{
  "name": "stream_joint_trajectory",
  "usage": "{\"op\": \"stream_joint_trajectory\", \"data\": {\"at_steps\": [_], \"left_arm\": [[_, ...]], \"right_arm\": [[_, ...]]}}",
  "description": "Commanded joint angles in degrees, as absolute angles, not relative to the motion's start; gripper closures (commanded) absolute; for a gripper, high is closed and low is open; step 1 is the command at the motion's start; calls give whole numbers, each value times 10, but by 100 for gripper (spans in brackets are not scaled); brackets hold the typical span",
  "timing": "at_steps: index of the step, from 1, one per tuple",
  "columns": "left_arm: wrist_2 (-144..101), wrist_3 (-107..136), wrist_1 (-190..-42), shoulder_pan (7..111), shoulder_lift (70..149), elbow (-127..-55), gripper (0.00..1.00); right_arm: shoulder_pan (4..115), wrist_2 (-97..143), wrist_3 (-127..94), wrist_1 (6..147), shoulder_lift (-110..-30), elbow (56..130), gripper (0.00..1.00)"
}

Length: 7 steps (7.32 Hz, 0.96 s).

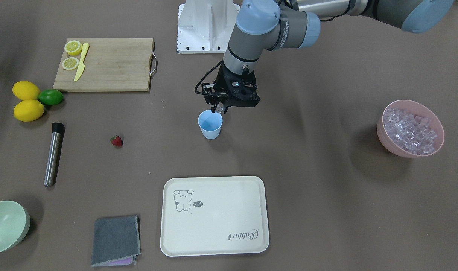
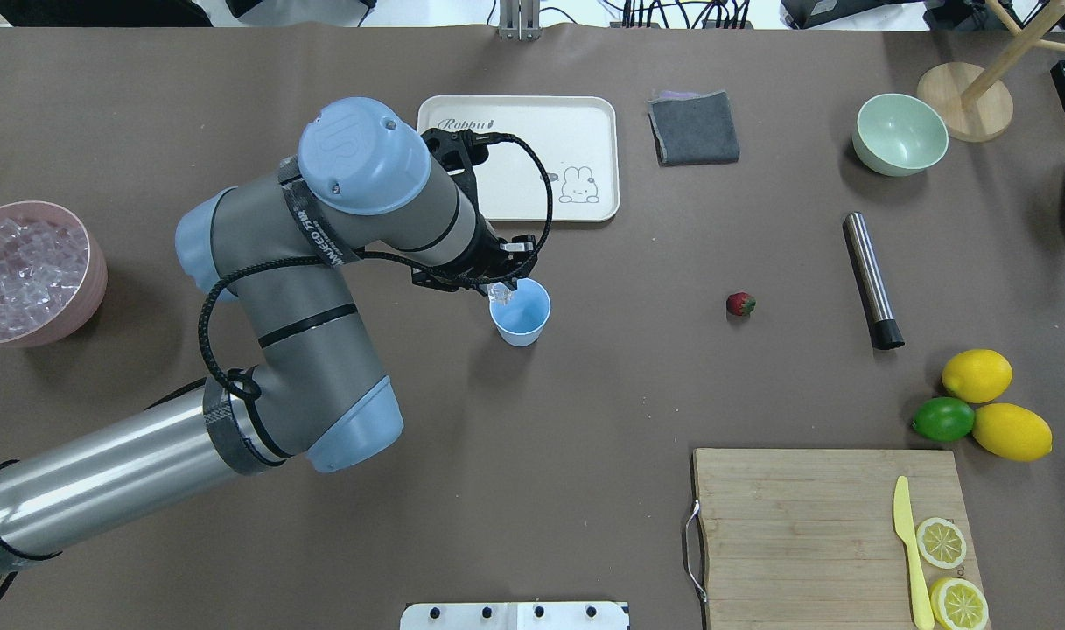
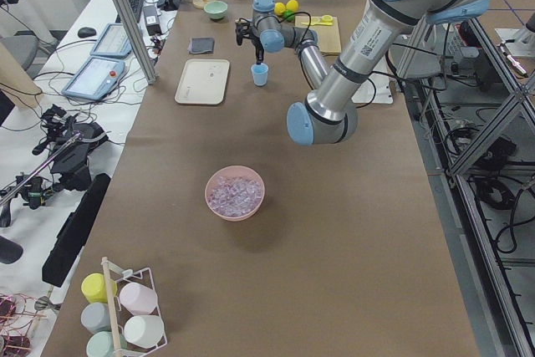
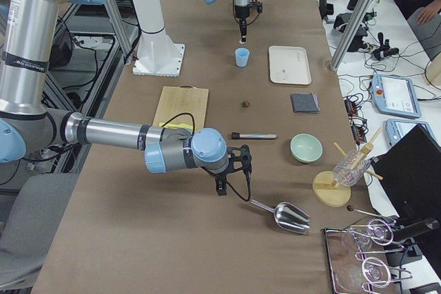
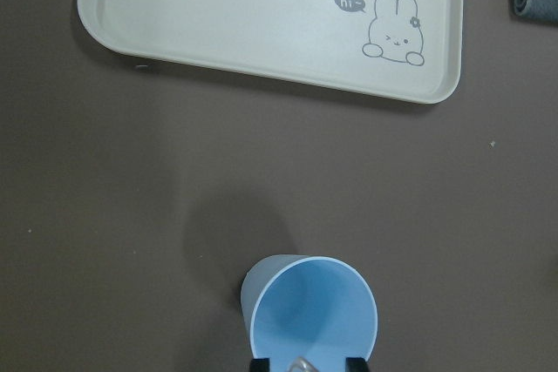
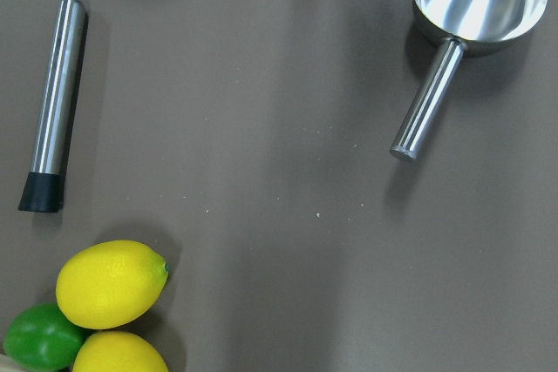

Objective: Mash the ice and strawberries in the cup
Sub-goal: 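Carry the ice cube with the left gripper over the blue cup and release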

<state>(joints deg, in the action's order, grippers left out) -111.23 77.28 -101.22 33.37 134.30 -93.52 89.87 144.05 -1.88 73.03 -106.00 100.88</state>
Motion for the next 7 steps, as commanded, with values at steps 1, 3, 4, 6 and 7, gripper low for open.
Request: {"op": "stream_joint_trajectory", "data": {"at_steps": [1, 3, 4, 6, 7], "left_arm": [[-1107, 773, -1044, 329, 1347, -909, 100], [-1104, 772, -1045, 329, 1347, -908, 35], [-1104, 772, -1045, 329, 1347, -910, 20], [-1105, 766, -1042, 339, 1342, -917, 14], [-1107, 739, -1026, 365, 1312, -933, 14]], "right_arm": [[899, 1440, -19, 730, -1058, 1004, 0], [898, 1441, -20, 731, -1056, 998, 0], [898, 1441, -19, 730, -1055, 996, 0], [899, 1441, -19, 729, -1057, 1000, 0], [898, 1441, -19, 729, -1056, 1000, 0]]}}
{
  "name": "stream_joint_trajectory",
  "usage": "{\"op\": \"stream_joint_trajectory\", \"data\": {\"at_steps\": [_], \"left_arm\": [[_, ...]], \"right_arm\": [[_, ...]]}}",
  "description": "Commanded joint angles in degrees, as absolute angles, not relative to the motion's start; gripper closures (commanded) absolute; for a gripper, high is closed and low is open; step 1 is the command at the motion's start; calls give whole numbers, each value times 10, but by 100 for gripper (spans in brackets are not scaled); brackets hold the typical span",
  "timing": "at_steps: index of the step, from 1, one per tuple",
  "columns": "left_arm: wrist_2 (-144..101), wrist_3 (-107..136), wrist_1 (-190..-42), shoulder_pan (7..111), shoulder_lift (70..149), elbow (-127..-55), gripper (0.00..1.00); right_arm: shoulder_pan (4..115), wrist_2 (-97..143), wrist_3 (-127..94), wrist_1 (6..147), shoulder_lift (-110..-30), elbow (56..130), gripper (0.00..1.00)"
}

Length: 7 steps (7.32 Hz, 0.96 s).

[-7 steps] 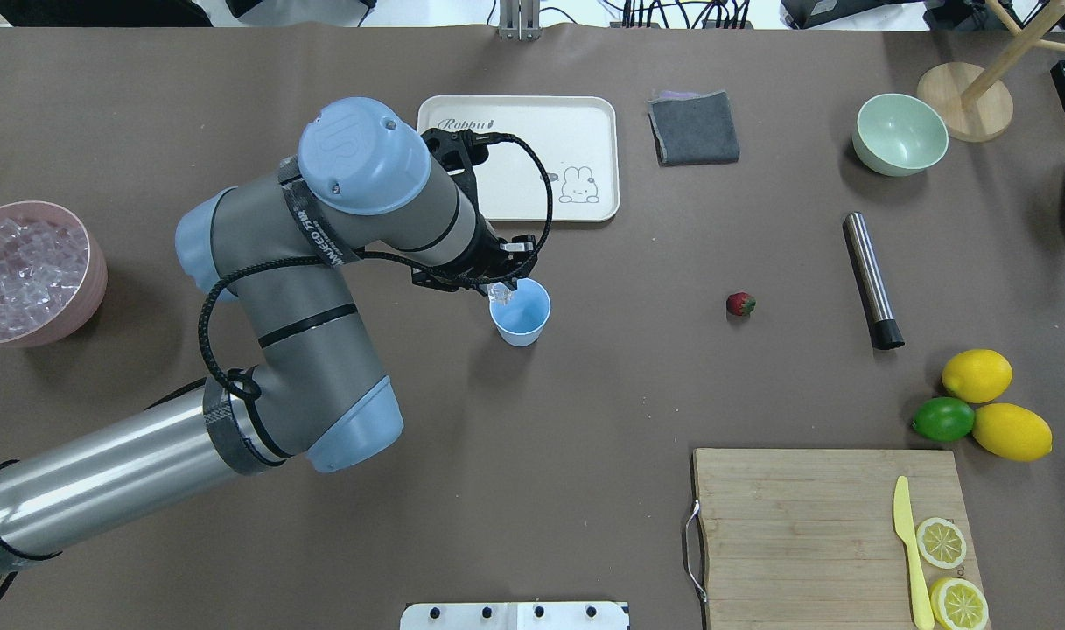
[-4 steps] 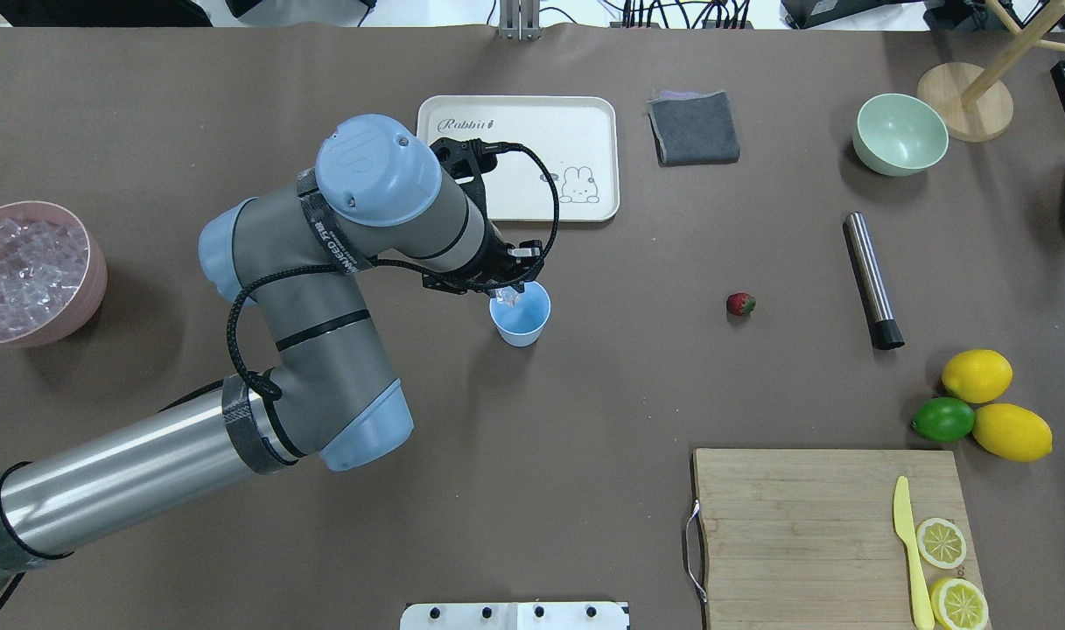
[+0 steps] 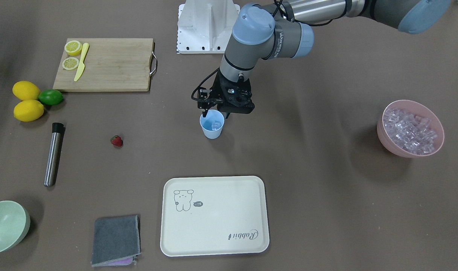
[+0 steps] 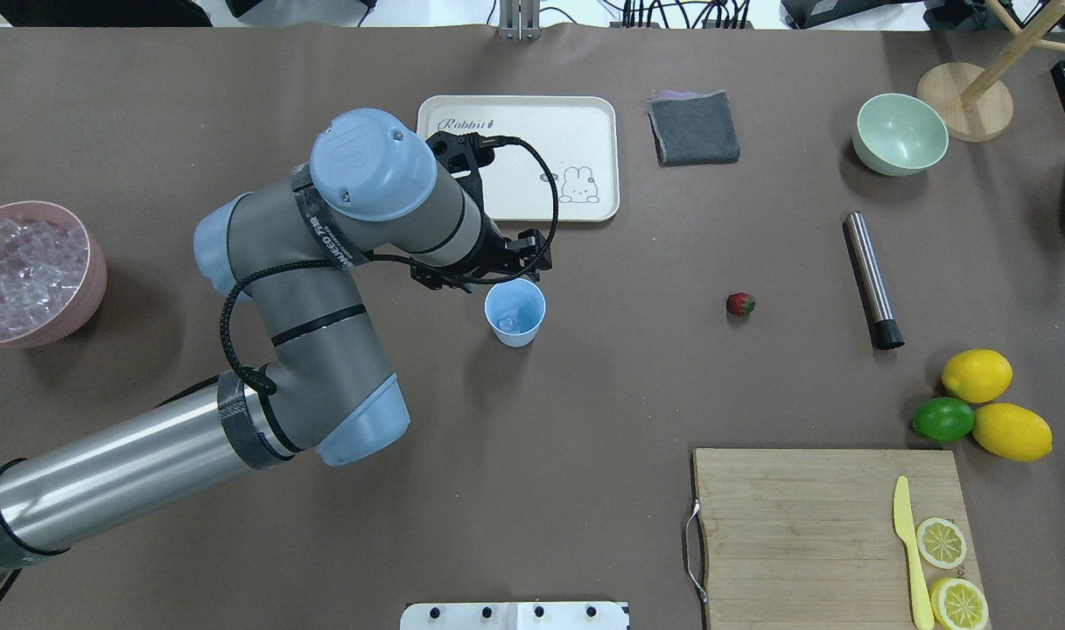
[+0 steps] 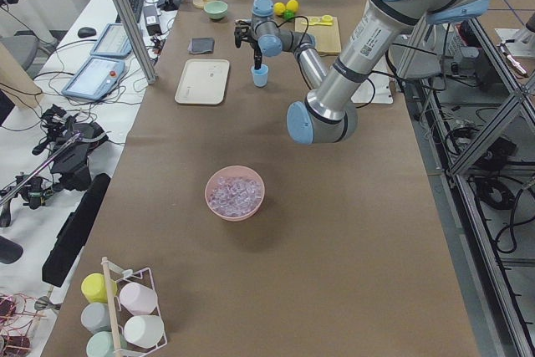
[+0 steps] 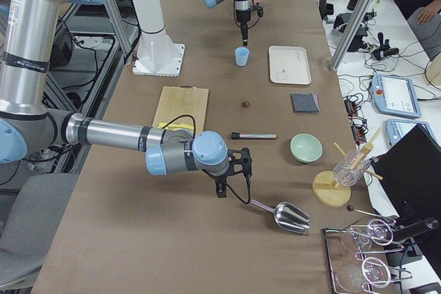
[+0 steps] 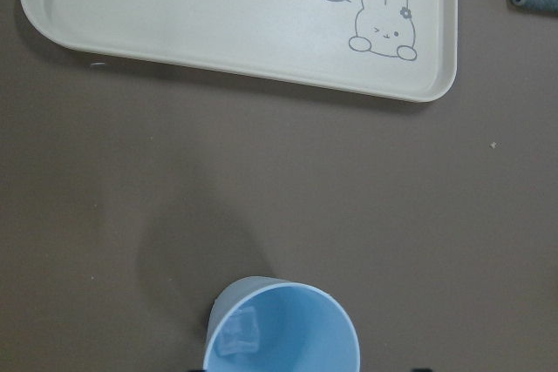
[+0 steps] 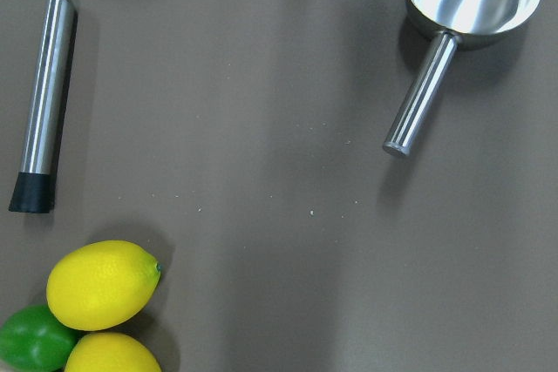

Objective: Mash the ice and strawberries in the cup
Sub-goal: 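Move the left gripper back to the pink ice bowl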

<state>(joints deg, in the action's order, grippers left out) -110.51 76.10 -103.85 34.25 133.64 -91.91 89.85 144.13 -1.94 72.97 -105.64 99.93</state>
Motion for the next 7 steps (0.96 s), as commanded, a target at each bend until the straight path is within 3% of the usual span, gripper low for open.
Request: {"op": "stream_joint_trajectory", "data": {"at_steps": [1, 4, 7], "left_arm": [[-1107, 699, -994, 394, 1240, -990, 14], [-1123, 553, -870, 520, 1098, -1098, 14], [-1123, 454, -929, 575, 961, -1111, 14]], "right_arm": [[898, 1441, -20, 729, -1055, 998, 0], [898, 1442, -19, 729, -1054, 999, 0], [898, 1442, -19, 729, -1054, 998, 0]]}}
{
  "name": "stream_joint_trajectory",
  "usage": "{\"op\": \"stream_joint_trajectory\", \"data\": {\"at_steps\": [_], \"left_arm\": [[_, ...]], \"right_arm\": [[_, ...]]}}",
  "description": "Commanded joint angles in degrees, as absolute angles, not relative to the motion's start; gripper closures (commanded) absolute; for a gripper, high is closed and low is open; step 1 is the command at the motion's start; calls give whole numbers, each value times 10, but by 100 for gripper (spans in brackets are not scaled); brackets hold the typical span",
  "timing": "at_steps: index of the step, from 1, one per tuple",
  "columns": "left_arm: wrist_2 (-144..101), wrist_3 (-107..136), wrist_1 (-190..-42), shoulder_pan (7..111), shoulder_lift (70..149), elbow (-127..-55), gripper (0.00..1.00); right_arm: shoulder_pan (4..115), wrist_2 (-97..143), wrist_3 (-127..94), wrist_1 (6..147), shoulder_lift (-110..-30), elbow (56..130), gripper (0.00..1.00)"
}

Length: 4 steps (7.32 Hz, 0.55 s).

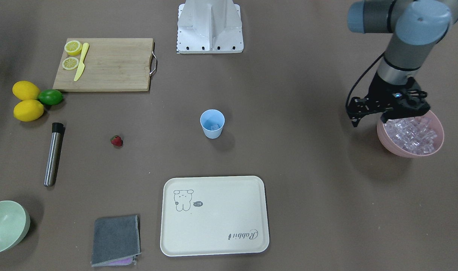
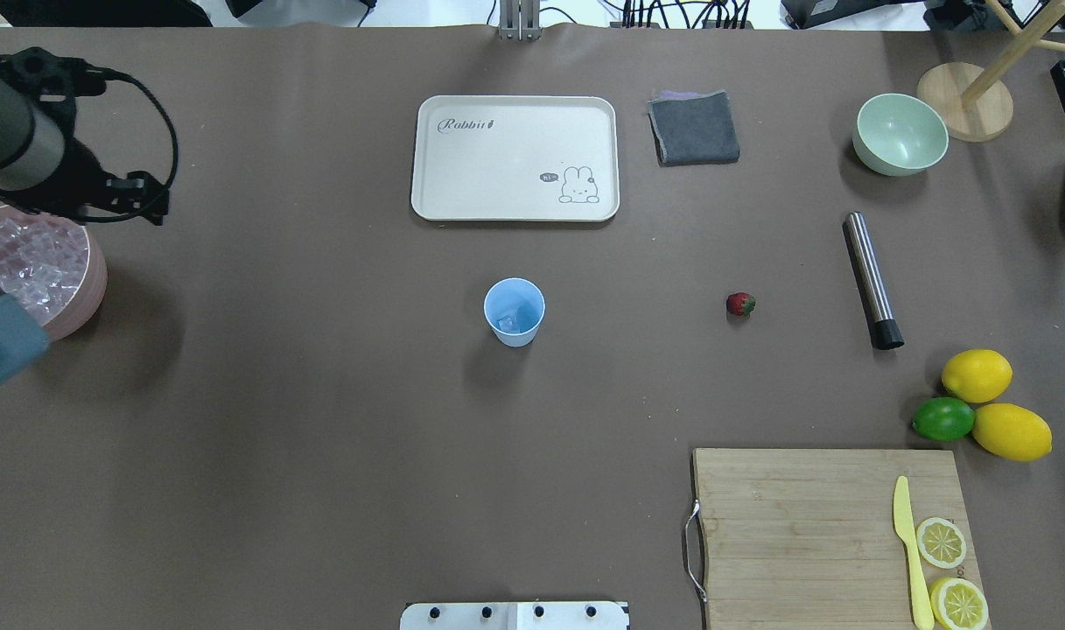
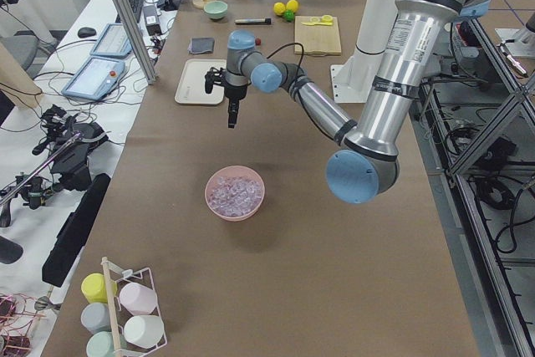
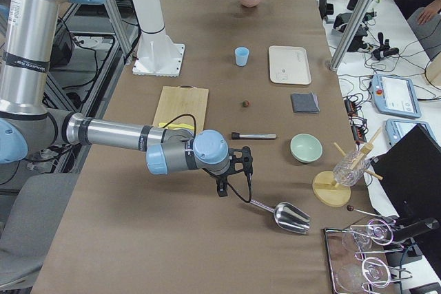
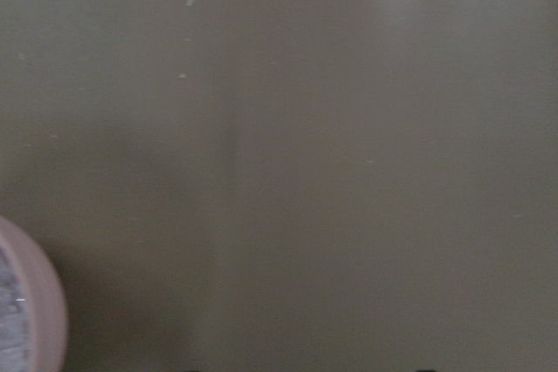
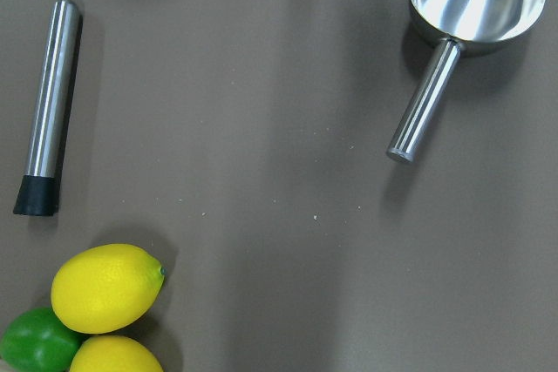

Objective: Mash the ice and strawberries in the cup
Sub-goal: 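Move the left gripper back to the pink ice bowl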

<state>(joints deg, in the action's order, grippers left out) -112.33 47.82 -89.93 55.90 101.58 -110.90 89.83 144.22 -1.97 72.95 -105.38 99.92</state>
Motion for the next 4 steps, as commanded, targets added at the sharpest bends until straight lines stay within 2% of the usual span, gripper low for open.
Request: {"op": "stream_joint_trajectory", "data": {"at_steps": [1, 4], "left_arm": [[-1124, 459, -955, 587, 929, -1102, 13], [-1122, 481, -971, 592, 900, -1081, 11]], "right_arm": [[898, 1441, -19, 729, -1053, 998, 0], [898, 1441, -20, 729, -1053, 1003, 0]]}}
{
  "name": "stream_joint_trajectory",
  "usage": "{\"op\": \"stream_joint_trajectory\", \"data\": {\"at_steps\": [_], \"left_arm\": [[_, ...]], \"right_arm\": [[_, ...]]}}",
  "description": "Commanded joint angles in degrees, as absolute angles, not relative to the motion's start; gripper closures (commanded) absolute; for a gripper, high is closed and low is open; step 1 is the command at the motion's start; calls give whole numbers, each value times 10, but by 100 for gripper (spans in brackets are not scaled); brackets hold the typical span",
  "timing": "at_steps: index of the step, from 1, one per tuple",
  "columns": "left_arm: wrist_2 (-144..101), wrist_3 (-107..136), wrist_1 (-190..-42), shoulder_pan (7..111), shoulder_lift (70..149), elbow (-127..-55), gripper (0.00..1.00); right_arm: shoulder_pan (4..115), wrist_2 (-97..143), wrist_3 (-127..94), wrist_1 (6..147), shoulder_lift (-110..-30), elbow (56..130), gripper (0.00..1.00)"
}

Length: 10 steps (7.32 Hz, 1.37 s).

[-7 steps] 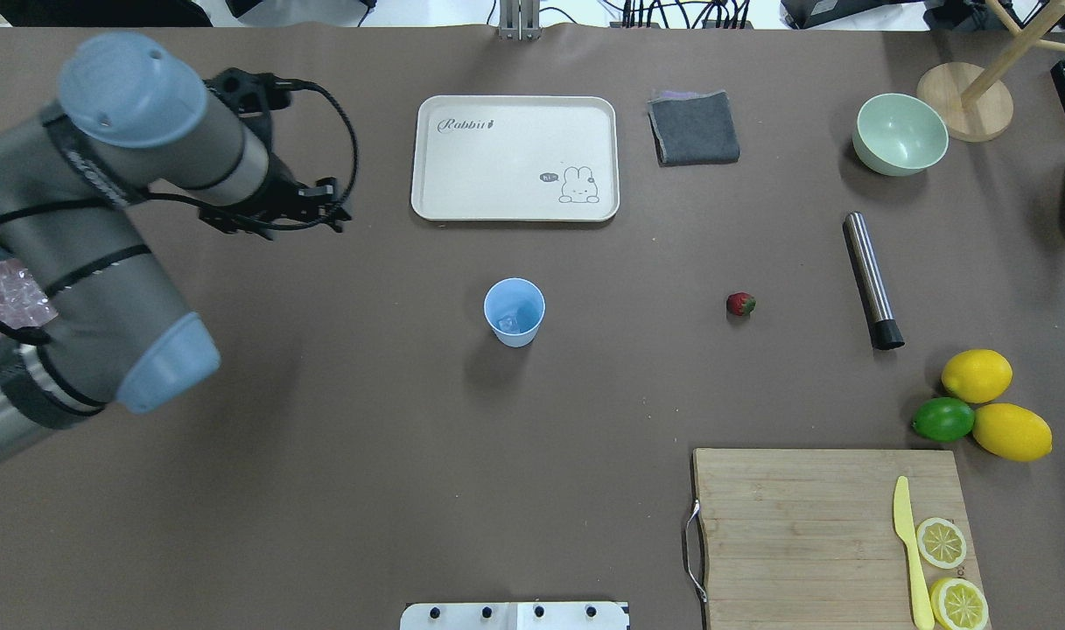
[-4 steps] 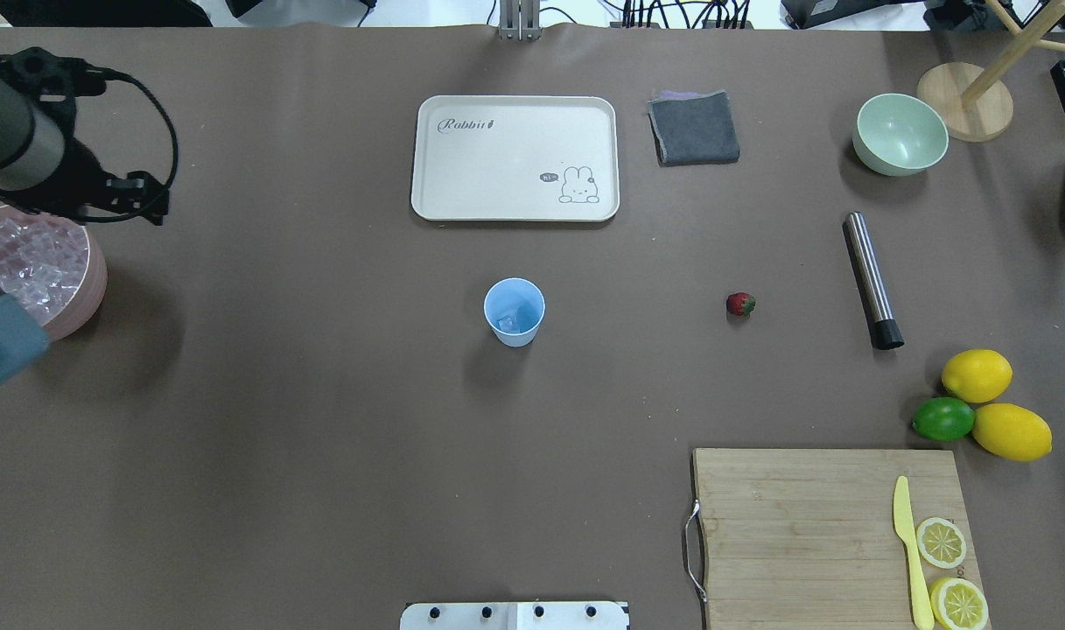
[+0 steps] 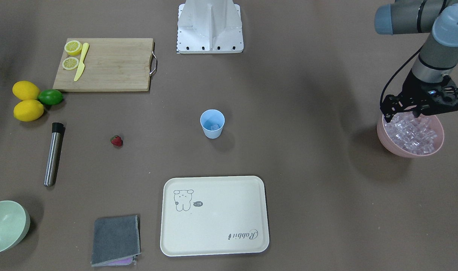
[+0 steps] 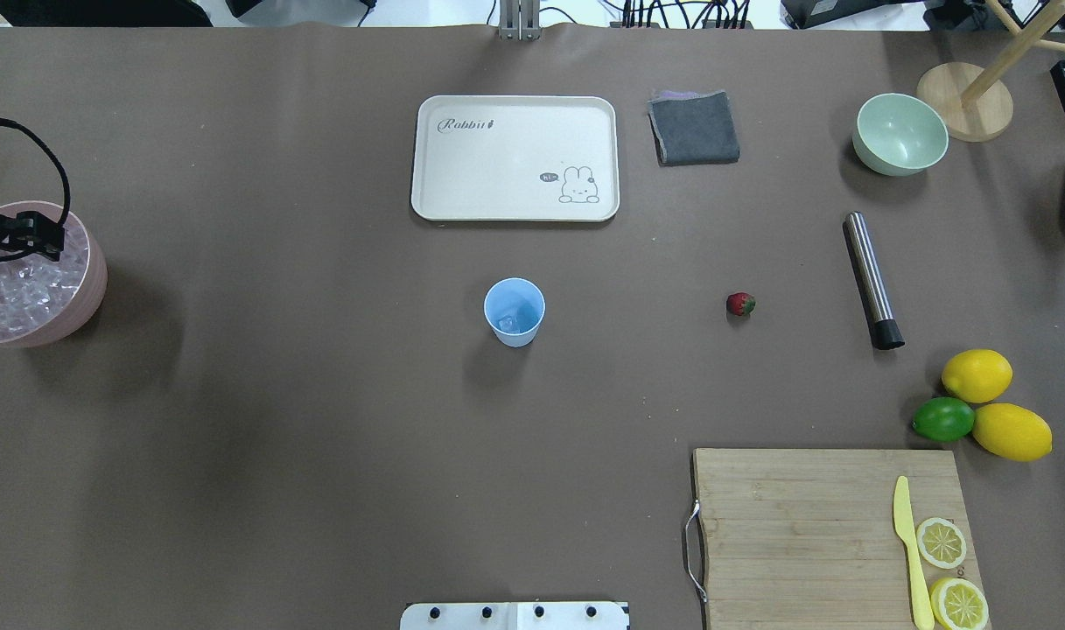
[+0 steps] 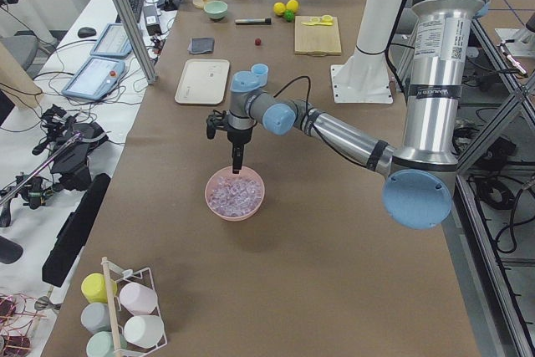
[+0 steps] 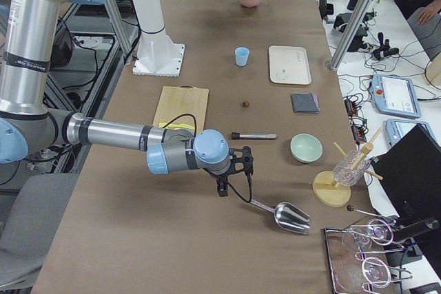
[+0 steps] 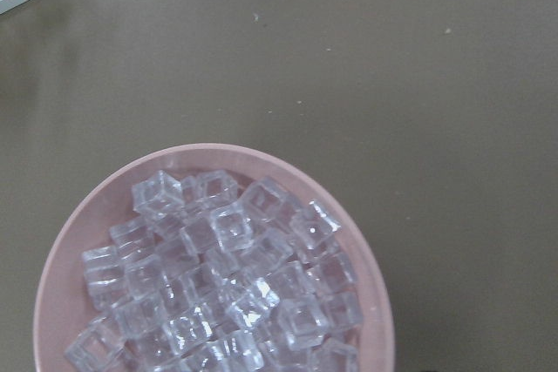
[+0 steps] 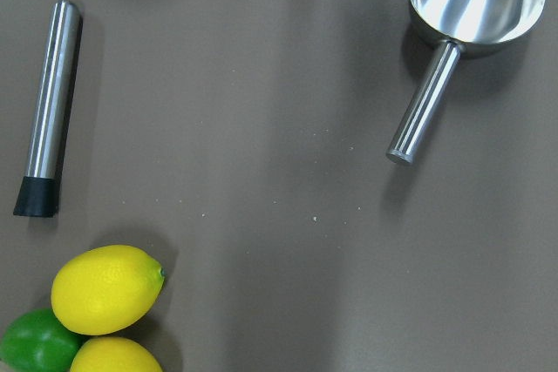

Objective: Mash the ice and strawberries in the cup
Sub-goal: 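Grasp another ice cube from the pink bowl with the left gripper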

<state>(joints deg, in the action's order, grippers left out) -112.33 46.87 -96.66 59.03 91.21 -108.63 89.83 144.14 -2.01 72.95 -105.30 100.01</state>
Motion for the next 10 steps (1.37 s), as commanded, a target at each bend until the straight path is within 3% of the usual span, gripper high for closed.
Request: {"op": "stream_joint_trajectory", "data": {"at_steps": [1, 4, 10], "left_arm": [[-1122, 491, -976, 592, 901, -1069, 11], [-1121, 541, -1084, 583, 902, -1003, 11], [-1117, 604, -1121, 570, 861, -1004, 3]], "right_arm": [[898, 1441, -20, 729, -1053, 1003, 0], [898, 1441, -20, 729, -1053, 1005, 0], [898, 1442, -20, 729, -1053, 1005, 0]]}}
